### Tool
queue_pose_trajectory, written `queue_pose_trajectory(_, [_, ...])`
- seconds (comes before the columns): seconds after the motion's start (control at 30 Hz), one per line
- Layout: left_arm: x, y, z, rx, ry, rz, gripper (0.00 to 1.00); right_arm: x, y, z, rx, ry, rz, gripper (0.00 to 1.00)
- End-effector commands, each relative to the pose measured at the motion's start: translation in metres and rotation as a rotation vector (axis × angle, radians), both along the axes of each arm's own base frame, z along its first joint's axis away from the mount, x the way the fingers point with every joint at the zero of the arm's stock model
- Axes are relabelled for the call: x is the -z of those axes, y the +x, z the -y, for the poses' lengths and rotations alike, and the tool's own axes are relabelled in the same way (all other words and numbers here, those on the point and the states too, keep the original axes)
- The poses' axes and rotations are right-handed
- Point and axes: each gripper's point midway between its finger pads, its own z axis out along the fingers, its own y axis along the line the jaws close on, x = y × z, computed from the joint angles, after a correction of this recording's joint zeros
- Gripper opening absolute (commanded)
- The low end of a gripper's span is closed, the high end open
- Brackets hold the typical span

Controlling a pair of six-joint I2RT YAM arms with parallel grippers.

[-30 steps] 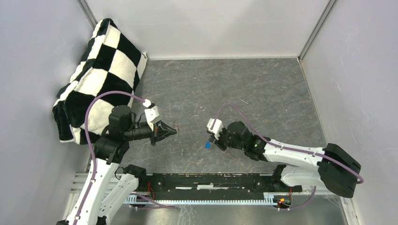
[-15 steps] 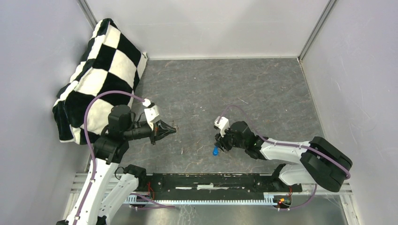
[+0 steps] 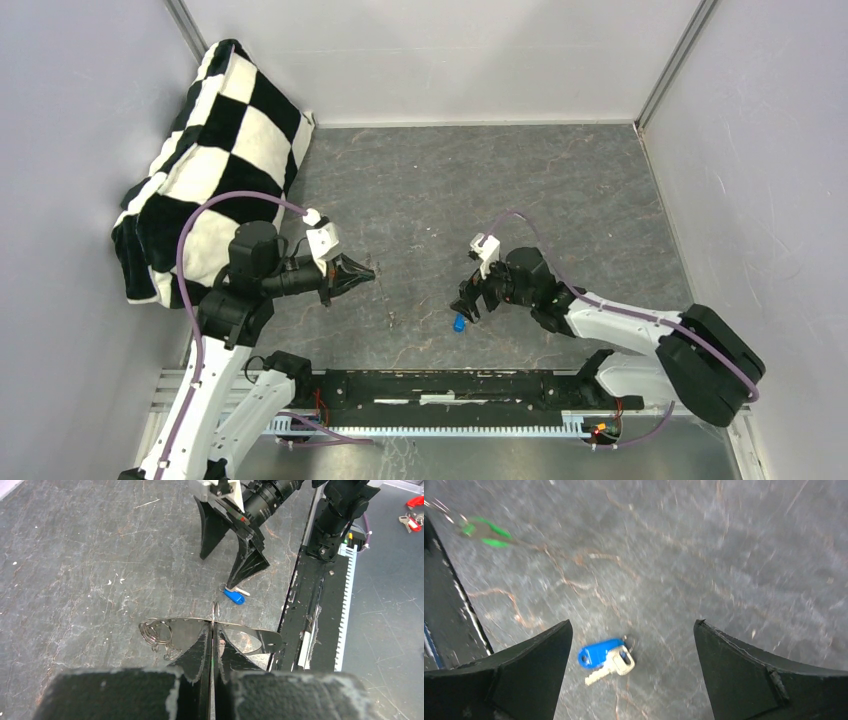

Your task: Put the keys on the keyring

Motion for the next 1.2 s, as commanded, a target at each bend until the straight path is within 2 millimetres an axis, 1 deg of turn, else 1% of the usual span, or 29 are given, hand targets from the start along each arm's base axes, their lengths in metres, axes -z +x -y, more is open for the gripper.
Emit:
queue_pose_trajectory(0.0, [-0.022, 0.006, -0.002, -0.007, 0.001, 0.107, 0.02, -0.022, 0.013, 0.002, 0.042, -0.006, 0.005, 0.98])
queue_pose_trajectory(0.03, [-0.022, 0.005, -0.002, -0.008, 0.002, 0.108, 0.02, -0.047, 0.032, 0.016, 0.196, 0.035, 0.07, 0.98])
queue_pose_trajectory(0.07, [-0.023, 0.006, -0.002, -0.009, 0.003, 0.11, 0.02, -0.06, 0.041, 0.032, 0.348, 0.081, 0.063, 0.98])
queue_pose_trajectory(0.1, [-0.024, 0.006, -0.002, -0.009, 0.003, 0.114, 0.02, -0.057, 0.044, 0.048, 0.437, 0.07, 0.056, 0.98])
queue_pose_trajectory(0.17, [-0.023, 0.006, -0.002, -0.005, 0.005, 0.116, 0.02, -0.043, 0.035, 0.047, 0.399, 0.096, 0.057, 0.98])
queue_pose_trajectory(0.23, [-0.022, 0.007, -0.002, -0.007, 0.008, 0.114, 0.02, -0.021, 0.035, 0.052, 0.406, -0.027, -0.003, 0.98])
queue_pose_trajectory(0.3, [-0.022, 0.007, -0.002, -0.006, 0.008, 0.112, 0.02, 0.0, 0.029, 0.049, 0.365, -0.106, -0.072, 0.86])
queue_pose_trajectory(0.37, [-0.021, 0.007, -0.002, -0.004, 0.009, 0.111, 0.02, 0.015, 0.021, 0.046, 0.335, -0.119, -0.113, 0.78])
queue_pose_trajectory(0.4, [-0.021, 0.007, -0.002, -0.003, 0.01, 0.11, 0.02, 0.019, 0.018, 0.047, 0.337, -0.109, -0.119, 0.77])
queue_pose_trajectory(0.5, [-0.02, 0.008, -0.002, -0.004, 0.012, 0.109, 0.02, 0.019, 0.014, 0.048, 0.349, -0.052, -0.117, 0.76])
queue_pose_trajectory(0.57, [-0.02, 0.008, -0.002, -0.005, 0.012, 0.109, 0.02, 0.024, 0.005, 0.044, 0.319, -0.023, -0.144, 0.72])
queue_pose_trajectory(0.73, [-0.018, 0.008, -0.002, -0.005, 0.013, 0.108, 0.02, 0.038, -0.012, 0.03, 0.243, 0.007, -0.239, 0.66])
queue_pose_trajectory(0.83, [-0.019, 0.007, -0.002, -0.005, 0.011, 0.108, 0.02, 0.039, -0.018, 0.018, 0.197, 0.041, -0.281, 0.63])
queue_pose_trajectory(0.93, [-0.02, 0.006, -0.003, -0.012, 0.011, 0.114, 0.02, 0.043, -0.022, 0.011, 0.171, 0.042, -0.31, 0.6])
queue_pose_trajectory(1.0, [-0.02, 0.006, -0.003, -0.014, 0.011, 0.118, 0.02, 0.047, -0.023, 0.009, 0.169, 0.025, -0.317, 0.56])
queue_pose_trajectory(1.1, [-0.019, 0.005, -0.004, -0.014, 0.012, 0.12, 0.02, 0.052, -0.026, 0.007, 0.162, 0.005, -0.327, 0.45])
queue_pose_trajectory(1.17, [-0.019, 0.005, -0.004, -0.014, 0.012, 0.121, 0.02, 0.055, -0.026, 0.007, 0.167, -0.013, -0.33, 0.42])
